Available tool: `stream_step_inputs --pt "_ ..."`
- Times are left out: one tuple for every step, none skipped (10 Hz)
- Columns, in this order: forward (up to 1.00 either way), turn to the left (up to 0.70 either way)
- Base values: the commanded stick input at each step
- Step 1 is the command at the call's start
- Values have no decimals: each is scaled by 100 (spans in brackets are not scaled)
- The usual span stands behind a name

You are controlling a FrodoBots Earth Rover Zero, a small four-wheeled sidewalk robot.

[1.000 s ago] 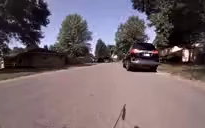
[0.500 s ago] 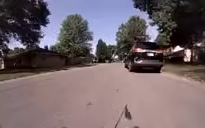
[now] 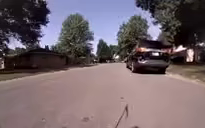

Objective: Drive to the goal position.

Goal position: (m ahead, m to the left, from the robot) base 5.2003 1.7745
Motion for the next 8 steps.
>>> stream_step_inputs --pt "69 -31" --pt "69 3" --pt "69 3" --pt "69 3" --pt "69 3" --pt "69 3" --pt "69 3" --pt "69 3"
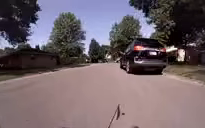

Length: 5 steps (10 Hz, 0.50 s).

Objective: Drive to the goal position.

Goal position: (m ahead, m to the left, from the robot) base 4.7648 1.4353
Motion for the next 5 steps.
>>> stream_step_inputs --pt "69 3" --pt "69 3" --pt "69 3" --pt "69 3" --pt "69 3"
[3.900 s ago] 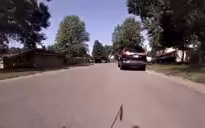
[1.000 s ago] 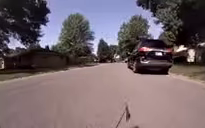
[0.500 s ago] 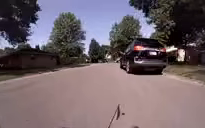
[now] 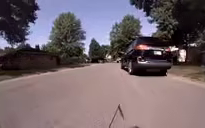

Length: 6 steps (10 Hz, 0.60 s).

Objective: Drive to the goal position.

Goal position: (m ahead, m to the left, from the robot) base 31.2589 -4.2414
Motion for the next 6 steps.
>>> stream_step_inputs --pt "69 3" --pt "69 3" --pt "69 3" --pt "69 3" --pt "69 3" --pt "69 3"
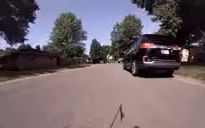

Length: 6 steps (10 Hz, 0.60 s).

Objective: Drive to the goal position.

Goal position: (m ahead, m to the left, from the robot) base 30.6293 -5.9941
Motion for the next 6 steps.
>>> stream_step_inputs --pt "69 3" --pt "69 3" --pt "69 3" --pt "69 3" --pt "69 3" --pt "69 3"
